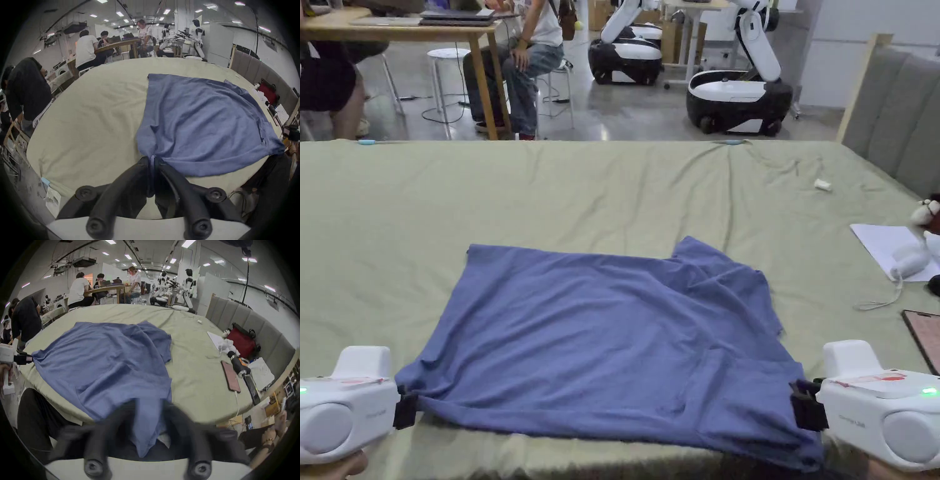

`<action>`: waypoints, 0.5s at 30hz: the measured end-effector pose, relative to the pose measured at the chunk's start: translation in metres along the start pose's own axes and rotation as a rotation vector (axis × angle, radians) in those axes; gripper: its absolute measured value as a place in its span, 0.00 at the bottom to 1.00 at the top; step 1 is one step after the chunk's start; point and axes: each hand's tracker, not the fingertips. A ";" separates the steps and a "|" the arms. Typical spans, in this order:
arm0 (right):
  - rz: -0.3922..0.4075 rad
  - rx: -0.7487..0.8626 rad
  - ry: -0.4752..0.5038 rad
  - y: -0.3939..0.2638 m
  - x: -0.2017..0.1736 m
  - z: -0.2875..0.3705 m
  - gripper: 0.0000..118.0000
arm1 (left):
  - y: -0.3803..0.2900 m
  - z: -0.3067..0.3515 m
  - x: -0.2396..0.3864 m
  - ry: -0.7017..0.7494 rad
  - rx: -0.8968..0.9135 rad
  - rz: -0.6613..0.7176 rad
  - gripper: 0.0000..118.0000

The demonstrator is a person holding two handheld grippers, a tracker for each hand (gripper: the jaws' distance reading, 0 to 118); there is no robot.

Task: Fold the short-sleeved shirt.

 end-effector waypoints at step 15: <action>-0.015 -0.188 0.030 -0.015 0.002 -0.027 0.01 | -0.001 0.011 0.004 -0.017 -0.003 -0.020 0.04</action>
